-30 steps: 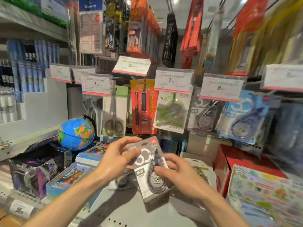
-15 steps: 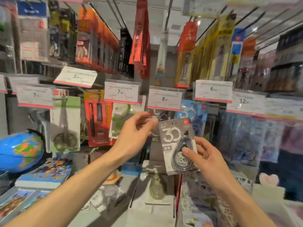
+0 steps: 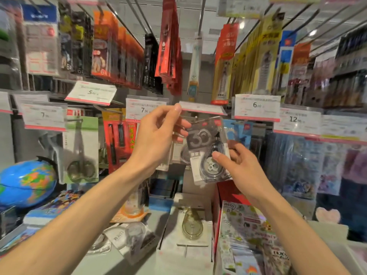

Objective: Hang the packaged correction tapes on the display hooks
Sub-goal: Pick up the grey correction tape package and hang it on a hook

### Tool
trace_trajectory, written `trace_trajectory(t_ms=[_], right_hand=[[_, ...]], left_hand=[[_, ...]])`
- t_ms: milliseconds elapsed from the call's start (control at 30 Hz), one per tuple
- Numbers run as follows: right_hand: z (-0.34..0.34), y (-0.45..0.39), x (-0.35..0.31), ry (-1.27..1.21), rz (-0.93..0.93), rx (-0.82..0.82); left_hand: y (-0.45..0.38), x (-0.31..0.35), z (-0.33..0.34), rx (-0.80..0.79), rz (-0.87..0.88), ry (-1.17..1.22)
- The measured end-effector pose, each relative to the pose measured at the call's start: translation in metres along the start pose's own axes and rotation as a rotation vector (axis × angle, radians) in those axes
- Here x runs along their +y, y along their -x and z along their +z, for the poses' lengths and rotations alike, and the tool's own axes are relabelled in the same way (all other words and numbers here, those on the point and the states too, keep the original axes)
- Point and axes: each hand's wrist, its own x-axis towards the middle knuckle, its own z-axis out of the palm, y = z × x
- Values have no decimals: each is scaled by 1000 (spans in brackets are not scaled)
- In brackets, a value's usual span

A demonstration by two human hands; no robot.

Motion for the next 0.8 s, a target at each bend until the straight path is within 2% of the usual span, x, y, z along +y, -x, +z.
trace_trajectory(t_ms=[600, 800], right_hand=[[31, -23, 4, -22, 18, 46], [38, -23, 13, 4, 39, 85]], left_hand=[[5, -5, -10, -55, -4, -21], [27, -45, -18, -28, -67, -148]])
